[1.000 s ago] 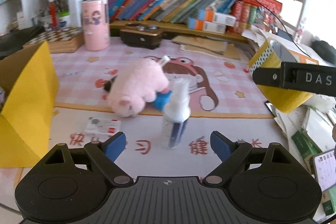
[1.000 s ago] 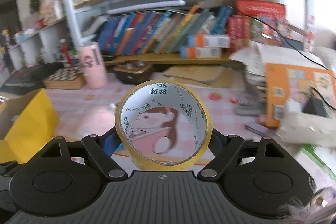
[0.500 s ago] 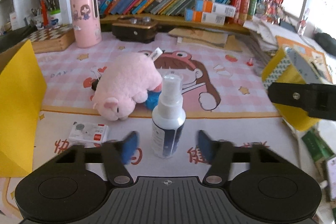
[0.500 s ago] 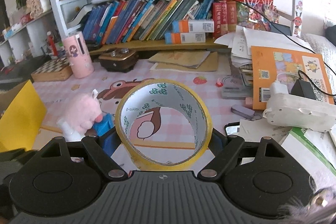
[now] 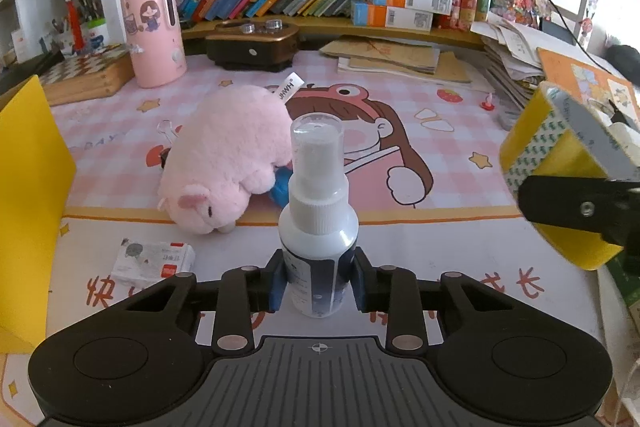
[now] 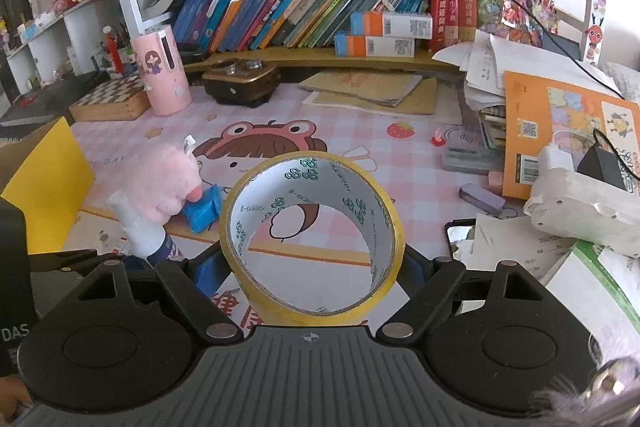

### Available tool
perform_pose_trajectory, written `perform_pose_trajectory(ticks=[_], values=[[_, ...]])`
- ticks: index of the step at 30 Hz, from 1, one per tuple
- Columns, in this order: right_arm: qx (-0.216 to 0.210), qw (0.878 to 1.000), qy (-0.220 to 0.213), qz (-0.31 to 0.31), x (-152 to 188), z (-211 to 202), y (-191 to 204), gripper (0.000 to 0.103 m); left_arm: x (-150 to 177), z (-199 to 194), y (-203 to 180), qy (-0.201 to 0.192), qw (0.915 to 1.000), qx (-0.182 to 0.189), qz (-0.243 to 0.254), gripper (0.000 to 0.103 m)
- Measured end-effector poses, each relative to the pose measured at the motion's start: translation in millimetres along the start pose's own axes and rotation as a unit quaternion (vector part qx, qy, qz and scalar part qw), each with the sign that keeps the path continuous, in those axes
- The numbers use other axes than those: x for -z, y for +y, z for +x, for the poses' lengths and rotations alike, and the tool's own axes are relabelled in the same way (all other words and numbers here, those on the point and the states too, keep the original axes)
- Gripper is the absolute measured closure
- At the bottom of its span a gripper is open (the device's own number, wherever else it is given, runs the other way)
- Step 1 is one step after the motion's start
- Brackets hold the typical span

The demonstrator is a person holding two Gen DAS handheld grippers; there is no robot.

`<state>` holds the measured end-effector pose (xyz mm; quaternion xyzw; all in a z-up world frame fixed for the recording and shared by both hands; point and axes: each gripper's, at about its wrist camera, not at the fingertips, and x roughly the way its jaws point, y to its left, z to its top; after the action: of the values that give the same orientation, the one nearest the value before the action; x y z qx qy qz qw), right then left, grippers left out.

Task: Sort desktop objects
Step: 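Grasp the white spray bottle with the left tool while the right tool holds the tape, then carry the spray bottle and tape roll toward the yellow box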

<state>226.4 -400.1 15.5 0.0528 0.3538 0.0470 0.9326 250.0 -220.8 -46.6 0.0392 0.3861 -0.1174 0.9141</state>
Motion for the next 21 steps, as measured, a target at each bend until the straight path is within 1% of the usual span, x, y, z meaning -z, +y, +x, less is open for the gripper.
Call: perform_pose_trajectory(ticks=[4,12,17,21], values=[[-0.012,1.0,0.004,-0.003,0,3,4,0.021,0,-16,9,-0.016,0.9998,-0.001,-0.014,0.072],[-0.036,0.999,0.012,-0.025,2,4,22,0.021,2,-63,41,-0.056,0.9942,0.013,-0.091,0.072],[-0.051,0.998,0.018,-0.04,7,2,41,0.021,13,-87,56,-0.066,0.9916,0.011,-0.111,0.072],[-0.064,0.996,0.018,-0.055,10,-3,60,0.021,24,-104,69,-0.075,0.9895,0.002,-0.124,0.072]])
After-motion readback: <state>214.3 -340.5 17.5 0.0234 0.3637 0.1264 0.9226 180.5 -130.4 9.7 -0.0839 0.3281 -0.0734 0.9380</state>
